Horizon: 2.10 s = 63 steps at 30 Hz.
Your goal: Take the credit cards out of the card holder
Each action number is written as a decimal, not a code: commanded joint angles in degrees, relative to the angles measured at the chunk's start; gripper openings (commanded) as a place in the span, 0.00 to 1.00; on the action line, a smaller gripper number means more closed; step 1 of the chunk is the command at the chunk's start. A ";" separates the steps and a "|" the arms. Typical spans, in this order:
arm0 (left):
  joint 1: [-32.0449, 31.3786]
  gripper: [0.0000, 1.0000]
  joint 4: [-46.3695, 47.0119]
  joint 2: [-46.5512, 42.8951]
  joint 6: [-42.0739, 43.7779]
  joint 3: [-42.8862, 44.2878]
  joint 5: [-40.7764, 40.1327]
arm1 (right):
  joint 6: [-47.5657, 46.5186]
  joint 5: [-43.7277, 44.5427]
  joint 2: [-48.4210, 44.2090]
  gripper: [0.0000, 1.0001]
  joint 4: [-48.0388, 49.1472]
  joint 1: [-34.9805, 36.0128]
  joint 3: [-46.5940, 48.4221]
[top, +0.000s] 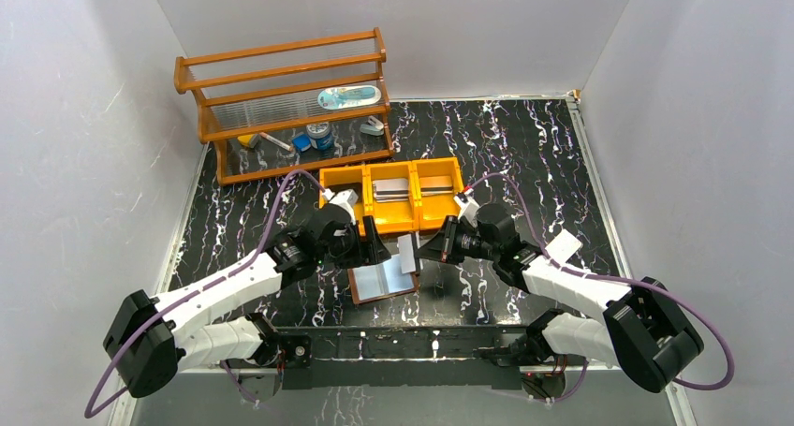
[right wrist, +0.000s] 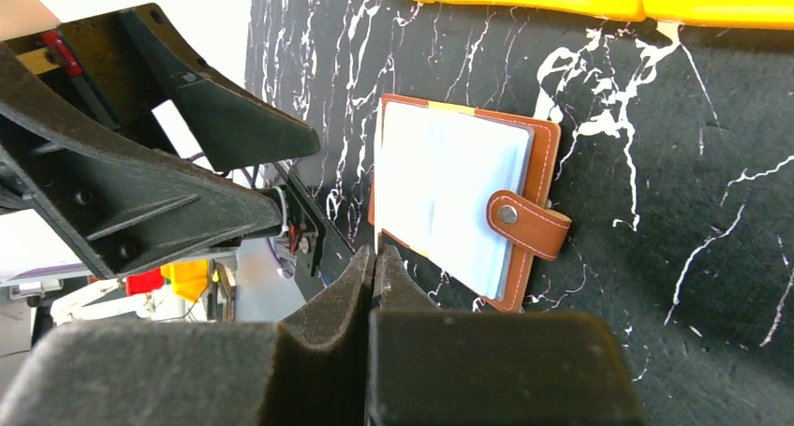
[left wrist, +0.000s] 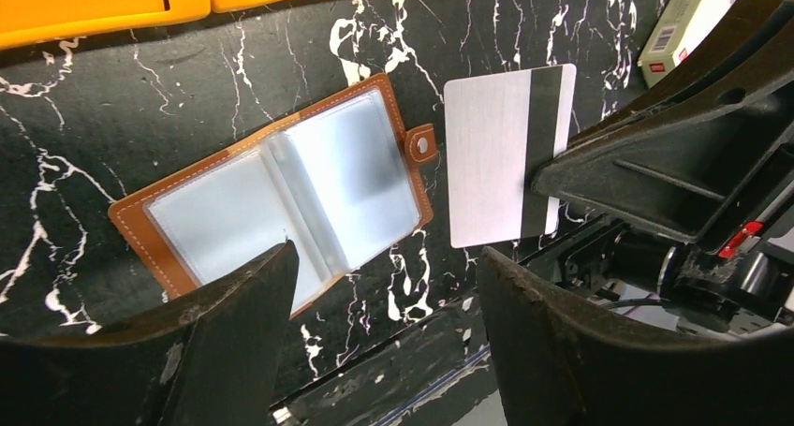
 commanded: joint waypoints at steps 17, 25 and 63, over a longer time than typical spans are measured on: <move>3.46 0.61 16.36 -2.13 -7.07 -6.06 8.77 | 8.33 -4.35 1.15 0.02 14.21 -0.21 -1.65; 5.37 0.58 17.45 0.34 -3.52 -4.67 15.11 | 9.54 -6.19 1.29 0.02 16.78 -0.27 -0.94; 11.82 0.00 45.40 1.92 -7.08 -12.56 42.60 | 14.97 -15.49 3.51 0.38 30.73 -0.54 -1.35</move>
